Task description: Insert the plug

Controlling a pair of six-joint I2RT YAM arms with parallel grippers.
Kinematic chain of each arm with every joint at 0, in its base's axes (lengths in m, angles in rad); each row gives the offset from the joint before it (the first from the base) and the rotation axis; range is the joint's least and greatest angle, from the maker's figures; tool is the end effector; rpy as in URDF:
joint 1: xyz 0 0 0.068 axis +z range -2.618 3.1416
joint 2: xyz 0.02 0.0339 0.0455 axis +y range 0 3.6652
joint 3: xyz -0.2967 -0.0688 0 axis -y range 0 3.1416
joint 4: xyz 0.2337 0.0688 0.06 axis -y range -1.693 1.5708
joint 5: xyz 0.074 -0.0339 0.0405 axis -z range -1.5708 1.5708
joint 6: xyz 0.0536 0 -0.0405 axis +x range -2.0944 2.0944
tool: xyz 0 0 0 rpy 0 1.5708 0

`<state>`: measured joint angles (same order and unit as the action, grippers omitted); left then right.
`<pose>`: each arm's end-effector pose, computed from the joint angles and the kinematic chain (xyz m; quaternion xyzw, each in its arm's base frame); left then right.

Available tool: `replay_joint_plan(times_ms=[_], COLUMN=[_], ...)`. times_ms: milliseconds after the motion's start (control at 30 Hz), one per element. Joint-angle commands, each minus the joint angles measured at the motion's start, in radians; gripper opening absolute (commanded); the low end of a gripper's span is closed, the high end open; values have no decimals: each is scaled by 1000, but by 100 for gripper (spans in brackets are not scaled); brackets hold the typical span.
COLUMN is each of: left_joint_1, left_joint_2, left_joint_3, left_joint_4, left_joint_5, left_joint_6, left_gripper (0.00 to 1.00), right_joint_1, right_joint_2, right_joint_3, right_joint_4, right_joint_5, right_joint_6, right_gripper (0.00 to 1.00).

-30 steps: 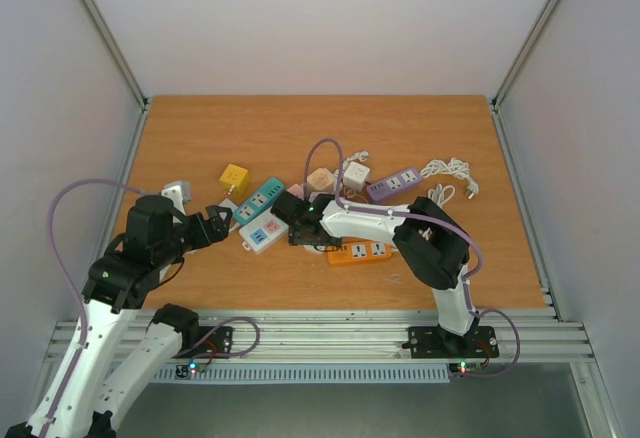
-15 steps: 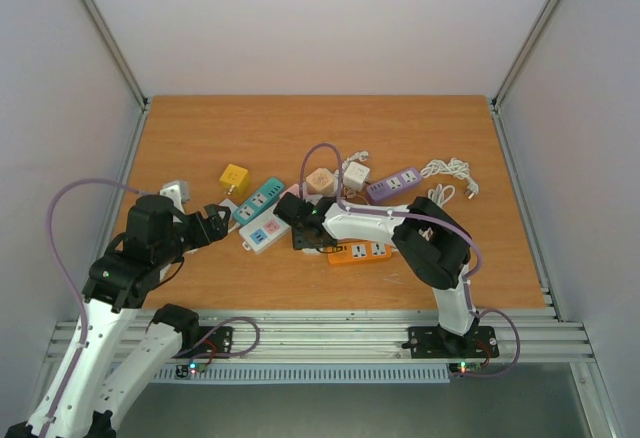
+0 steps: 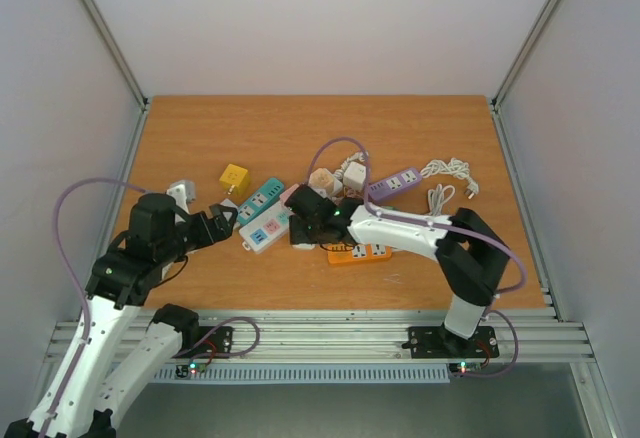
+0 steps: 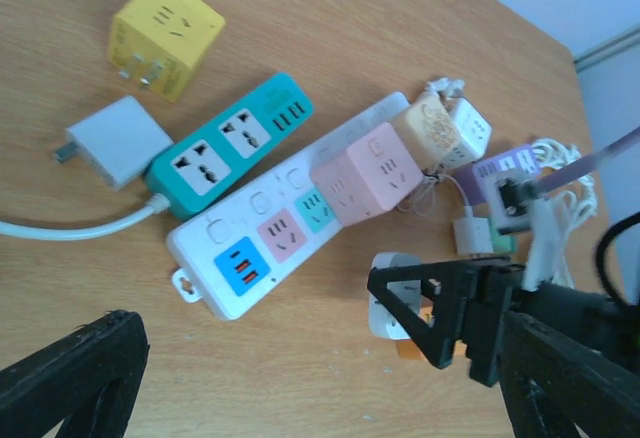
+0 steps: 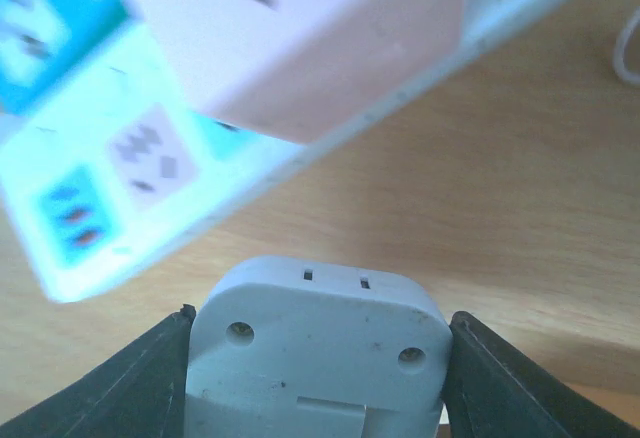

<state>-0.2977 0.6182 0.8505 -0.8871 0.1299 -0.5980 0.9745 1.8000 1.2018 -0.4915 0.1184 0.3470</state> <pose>0.0866 -0.0338 0.3202 -0.1055 0.8893 -0.2435 0.3725 0.2148 0.3052 0.2076 -0.2858 0.9265 0.1006 0.2230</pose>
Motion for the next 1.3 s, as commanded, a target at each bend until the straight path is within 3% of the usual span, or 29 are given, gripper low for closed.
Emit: replay_joint_plan(times_ms=[0,133,333,500,733,900,1267], left_joint_1=[2,2,-7,-30,-197,-231,-251], left_joint_2=[3,12,82,142,290,330,398], left_joint_3=[-27,-42,-94,-117,-63,-66,-68], left_joint_4=[117,197,510,615,628,682,744], left_joint_5=[123,234,496,491,377,355,396], left_joint_6=[-2,-12,-289,-341,-272,-234,-250], left_gripper=[95,93,83,70,60,50,47], right_joint_1=[-13,-46,-98,-118,-143,-149,-153], right_joint_2=[-161,-268,-365,-396,-397,-395,-387], right_joint_3=[-18,-37,-14,14,21,16,15], right_joint_4=[71,79,82,70,102,103,122], right_joint_5=[-59,-93,-155,-174,-232,-259,-288], right_joint_6=[37,88,155,199,227,233,255], right_gripper=[59,59,59,60,60,60,60])
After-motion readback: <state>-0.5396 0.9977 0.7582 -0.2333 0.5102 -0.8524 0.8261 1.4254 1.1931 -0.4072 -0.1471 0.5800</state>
